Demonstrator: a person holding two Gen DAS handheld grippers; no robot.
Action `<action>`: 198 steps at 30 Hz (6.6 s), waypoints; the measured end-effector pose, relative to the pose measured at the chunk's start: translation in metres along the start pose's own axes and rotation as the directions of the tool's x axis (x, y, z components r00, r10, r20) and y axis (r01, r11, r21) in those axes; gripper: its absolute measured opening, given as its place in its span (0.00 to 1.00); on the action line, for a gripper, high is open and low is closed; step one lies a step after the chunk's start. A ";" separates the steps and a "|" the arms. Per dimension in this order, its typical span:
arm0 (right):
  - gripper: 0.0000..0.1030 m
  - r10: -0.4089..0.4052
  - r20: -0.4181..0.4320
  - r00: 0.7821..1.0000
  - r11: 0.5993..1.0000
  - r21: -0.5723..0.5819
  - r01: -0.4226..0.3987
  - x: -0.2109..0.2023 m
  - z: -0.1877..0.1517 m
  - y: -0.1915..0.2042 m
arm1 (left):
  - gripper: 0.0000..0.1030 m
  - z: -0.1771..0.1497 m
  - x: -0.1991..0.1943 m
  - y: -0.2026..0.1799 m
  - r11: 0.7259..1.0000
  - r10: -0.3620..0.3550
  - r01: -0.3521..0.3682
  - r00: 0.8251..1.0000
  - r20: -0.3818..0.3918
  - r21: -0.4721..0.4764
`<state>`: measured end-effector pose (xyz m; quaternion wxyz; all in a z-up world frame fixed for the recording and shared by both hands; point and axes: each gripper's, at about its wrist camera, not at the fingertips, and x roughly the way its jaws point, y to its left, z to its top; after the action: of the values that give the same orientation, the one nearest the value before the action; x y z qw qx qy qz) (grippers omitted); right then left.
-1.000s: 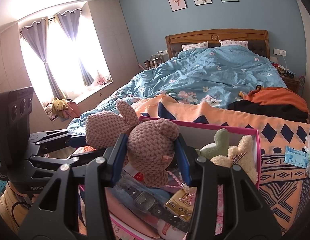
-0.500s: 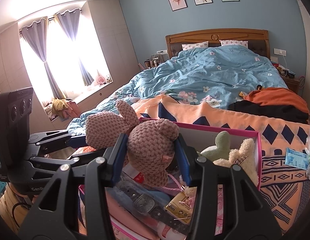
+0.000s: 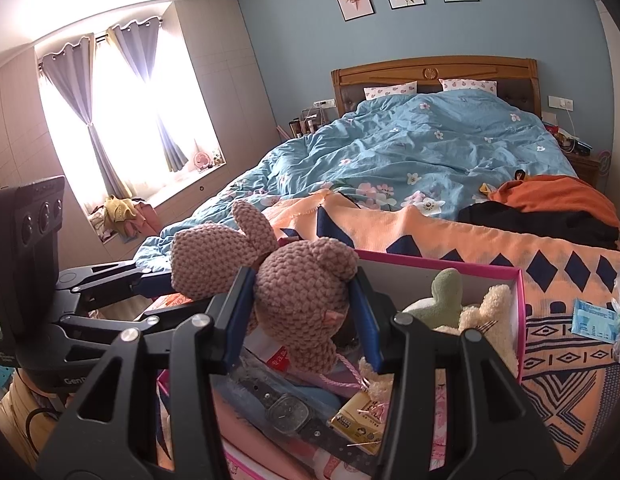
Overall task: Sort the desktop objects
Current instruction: 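Press the pink knitted bear down among the box contents with the right gripper, then open the right gripper to release the pink knitted bear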
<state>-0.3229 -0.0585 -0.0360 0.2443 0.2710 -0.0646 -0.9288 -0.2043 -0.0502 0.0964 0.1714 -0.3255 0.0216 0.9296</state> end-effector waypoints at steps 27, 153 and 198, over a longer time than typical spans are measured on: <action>0.48 0.000 -0.016 1.000 1.000 0.019 0.000 0.012 0.006 -0.013 | 0.41 0.000 0.012 0.004 1.000 0.009 -0.009 1.000 -0.011 -0.001; 0.44 -0.072 -0.173 0.982 0.993 0.080 0.087 0.099 0.018 -0.060 | 0.41 0.009 0.071 0.014 0.994 0.112 -0.110 0.990 -0.083 0.024; 0.44 -0.110 -0.145 0.983 0.993 0.034 0.116 0.077 0.009 -0.047 | 0.43 0.009 0.063 -0.007 0.991 0.122 -0.117 0.990 -0.075 0.069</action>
<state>-0.4036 -0.0550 -0.0767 0.1895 0.3452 -0.0512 -0.9178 -0.2533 -0.0232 0.0655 0.1246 -0.3544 0.0778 0.9235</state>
